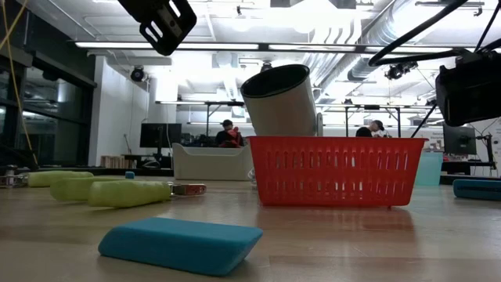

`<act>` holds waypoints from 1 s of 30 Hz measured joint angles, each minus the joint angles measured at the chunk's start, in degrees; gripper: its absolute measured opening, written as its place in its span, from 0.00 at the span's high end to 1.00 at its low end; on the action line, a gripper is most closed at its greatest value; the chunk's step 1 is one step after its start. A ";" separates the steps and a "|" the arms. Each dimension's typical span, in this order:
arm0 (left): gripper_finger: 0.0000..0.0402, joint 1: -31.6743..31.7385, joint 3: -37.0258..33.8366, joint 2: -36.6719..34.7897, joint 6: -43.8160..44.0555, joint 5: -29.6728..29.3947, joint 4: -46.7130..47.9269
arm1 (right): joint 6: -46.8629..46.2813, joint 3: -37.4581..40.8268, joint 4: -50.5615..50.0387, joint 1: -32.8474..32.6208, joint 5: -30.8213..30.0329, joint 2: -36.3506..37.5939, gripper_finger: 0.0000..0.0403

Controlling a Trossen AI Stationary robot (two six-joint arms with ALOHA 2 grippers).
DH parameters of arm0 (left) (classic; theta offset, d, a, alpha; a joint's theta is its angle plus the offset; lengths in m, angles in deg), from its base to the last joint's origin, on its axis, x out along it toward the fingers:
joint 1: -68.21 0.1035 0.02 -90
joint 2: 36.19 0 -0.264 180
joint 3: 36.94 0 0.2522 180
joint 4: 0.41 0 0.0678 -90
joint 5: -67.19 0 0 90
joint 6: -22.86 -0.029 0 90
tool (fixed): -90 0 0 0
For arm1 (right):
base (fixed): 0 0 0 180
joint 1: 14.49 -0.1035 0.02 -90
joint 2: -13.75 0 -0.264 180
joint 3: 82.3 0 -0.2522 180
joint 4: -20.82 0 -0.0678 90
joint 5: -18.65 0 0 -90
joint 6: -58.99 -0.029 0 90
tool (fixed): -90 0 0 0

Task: Pick & Place School Supplies
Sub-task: Put the yellow crayon box into the green bin

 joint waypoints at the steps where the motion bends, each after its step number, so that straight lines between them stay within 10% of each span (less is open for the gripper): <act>1: 0.80 0.00 0.00 0.00 0.00 0.01 0.00 | 0.00 0.00 0.02 0.00 0.00 -0.01 0.70; 30: 0.80 0.00 0.00 0.00 0.00 0.01 0.02 | 1.31 -0.13 8.41 1.14 2.82 -5.64 0.70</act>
